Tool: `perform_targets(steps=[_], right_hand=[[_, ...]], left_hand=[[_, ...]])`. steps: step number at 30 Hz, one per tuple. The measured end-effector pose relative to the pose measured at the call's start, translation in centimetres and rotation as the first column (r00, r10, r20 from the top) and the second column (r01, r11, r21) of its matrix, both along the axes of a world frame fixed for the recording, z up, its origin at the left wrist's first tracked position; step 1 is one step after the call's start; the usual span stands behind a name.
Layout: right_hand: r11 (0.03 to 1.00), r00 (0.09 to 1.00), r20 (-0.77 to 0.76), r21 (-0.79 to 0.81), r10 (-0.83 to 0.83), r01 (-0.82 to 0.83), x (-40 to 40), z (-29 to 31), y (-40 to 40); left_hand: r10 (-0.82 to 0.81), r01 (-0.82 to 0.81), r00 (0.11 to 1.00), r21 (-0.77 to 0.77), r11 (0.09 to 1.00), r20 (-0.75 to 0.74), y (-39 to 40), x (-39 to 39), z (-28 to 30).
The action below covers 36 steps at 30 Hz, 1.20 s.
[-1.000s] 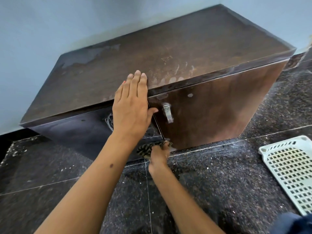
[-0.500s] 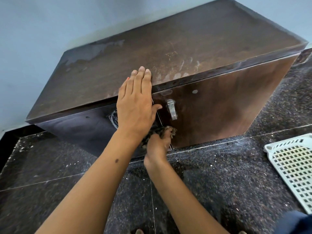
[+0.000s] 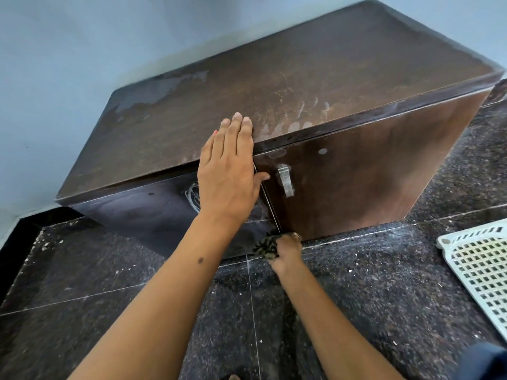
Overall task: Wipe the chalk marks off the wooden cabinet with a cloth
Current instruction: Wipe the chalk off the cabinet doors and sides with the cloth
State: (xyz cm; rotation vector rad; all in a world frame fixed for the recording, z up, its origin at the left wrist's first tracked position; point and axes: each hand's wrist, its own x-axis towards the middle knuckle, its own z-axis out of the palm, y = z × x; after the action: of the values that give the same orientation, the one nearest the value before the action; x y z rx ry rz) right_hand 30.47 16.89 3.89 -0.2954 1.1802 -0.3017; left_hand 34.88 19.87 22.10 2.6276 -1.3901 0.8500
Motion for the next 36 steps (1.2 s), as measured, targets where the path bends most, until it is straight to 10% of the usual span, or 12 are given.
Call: perform_targets(steps=[10,15,18,21,28,36], right_hand=[[0.998,0.995,0.074,0.014,-0.062,0.061,0.3,-1.9,-0.4],[0.897,0.931,-0.016,-0.276,-0.364,0.346,-2.6,1.6,-5.2],[0.613,0.891,-0.019,-0.732,-0.454,0.297,-2.8,8.0,-4.0],[0.109,0.906,0.009,-0.992,-0.423,0.061,-1.9,10.2,-1.1],[-0.529,0.871,-0.103,-0.758,-0.481,-0.381,-4.1,6.2,-4.6],[-0.159,0.771,-0.121,-0.947,-0.625,-0.278,-8.6,11.4,-12.0]], left_hand=[[-0.009,0.009,1.000,-0.032,0.999,0.018,0.0,-0.1,-0.1],[-0.016,0.016,1.000,-0.034,0.999,0.015,0.0,-0.1,-0.1],[-0.007,0.008,1.000,-0.038,0.999,0.012,0.0,0.0,-0.2],[-0.003,0.003,1.000,-0.039,0.999,0.002,-0.1,-0.1,-0.1],[-0.008,0.008,1.000,-0.032,0.999,0.005,0.1,-0.1,0.1],[0.013,-0.013,1.000,-0.015,1.000,-0.020,0.0,-0.2,0.1]])
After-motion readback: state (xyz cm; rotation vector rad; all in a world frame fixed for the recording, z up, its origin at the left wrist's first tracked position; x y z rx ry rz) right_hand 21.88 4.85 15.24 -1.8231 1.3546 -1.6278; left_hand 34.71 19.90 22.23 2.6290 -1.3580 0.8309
